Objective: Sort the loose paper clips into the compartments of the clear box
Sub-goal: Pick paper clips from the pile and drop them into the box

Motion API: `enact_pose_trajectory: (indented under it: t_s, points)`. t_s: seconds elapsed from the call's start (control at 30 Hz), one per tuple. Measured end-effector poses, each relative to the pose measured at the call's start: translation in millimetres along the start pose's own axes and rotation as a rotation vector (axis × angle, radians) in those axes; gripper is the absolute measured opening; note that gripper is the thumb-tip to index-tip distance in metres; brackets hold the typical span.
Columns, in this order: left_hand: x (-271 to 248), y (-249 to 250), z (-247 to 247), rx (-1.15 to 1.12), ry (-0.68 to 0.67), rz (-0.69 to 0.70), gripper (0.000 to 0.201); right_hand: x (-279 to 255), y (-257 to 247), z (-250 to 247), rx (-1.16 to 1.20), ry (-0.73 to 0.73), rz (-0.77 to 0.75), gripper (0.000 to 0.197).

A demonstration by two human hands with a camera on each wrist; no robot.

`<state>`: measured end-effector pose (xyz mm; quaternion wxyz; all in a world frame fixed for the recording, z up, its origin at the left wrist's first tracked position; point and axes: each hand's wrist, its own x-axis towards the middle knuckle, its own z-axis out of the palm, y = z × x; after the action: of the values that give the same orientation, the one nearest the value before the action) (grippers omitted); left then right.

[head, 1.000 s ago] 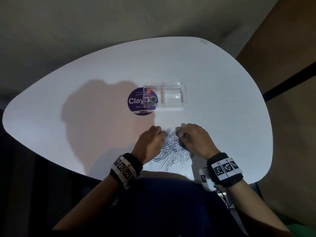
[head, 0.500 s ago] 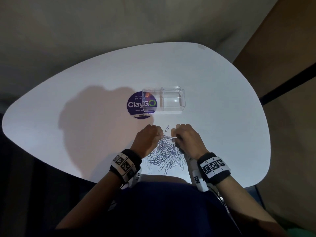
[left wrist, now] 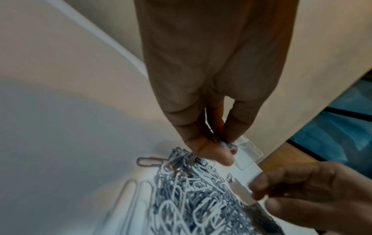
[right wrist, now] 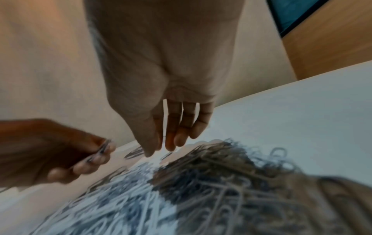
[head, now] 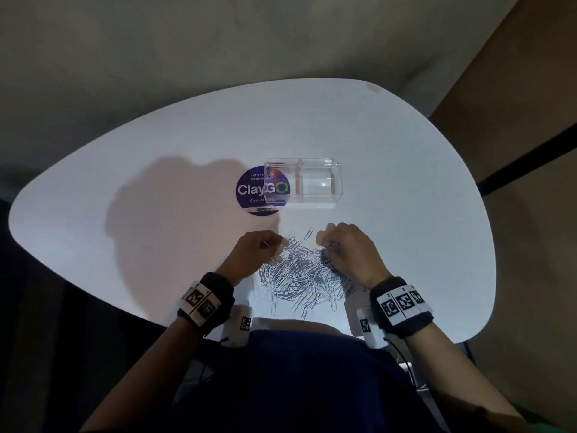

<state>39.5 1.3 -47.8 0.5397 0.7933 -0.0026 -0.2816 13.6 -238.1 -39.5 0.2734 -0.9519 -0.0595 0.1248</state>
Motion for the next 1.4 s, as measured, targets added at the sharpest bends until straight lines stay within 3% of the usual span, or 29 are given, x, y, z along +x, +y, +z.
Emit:
enact_pose_trajectory:
  t_s: [0.2,0.3,0.37,0.47,0.63,0.77,0.87,1.1,1.3,1.4]
  points:
    - [-3.8,5.6,0.2,-0.244,0.023,-0.097,0.022,10.1,-24.9,30.3,-0.152,-0.140,-0.174,0.030]
    - [-6.1,7.0,1.5,-0.313,-0.012,-0.117,0.024,12.9,-29.0,35.8,-0.126,-0.104,-0.186,0.018]
    - [-6.5,7.0,1.9,-0.267,-0.021,-0.142,0.032,13.6,-28.5,34.8,-0.088,-0.104,-0.165,0.005]
    - [-5.2,5.4,4.1,-0.080,0.000,-0.139,0.039,14.0,-26.4,30.5,-0.022,-0.120,-0.136,0.015]
    - [-3.8,5.2,9.8,0.326,0.043,-0.028,0.012,11.3,-21.9,20.0,0.066,-0.099,-0.096,0.015]
    - [-2.5,16.9,5.2,0.342,0.059,-0.050,0.013,9.6,-19.1,7.1,0.275,-0.041,-0.018,0.038]
    - [2.1,32.4,-5.8,0.296,0.082,-0.038,0.015,6.4,-21.0,-4.2,0.494,-0.026,0.017,0.007]
    - [21.3,73.7,-33.5,0.113,0.041,-0.050,0.014,12.7,-25.5,-22.9,0.897,-0.013,0.152,0.017]
    - [55.8,111.6,-44.3,0.119,0.131,-0.046,0.019,26.0,-31.0,-34.4,0.984,0.035,0.217,0.015]
    - [76.8,120.2,-45.3,0.269,0.158,0.031,0.023,40.7,-36.8,-41.1,0.902,0.043,0.205,0.011]
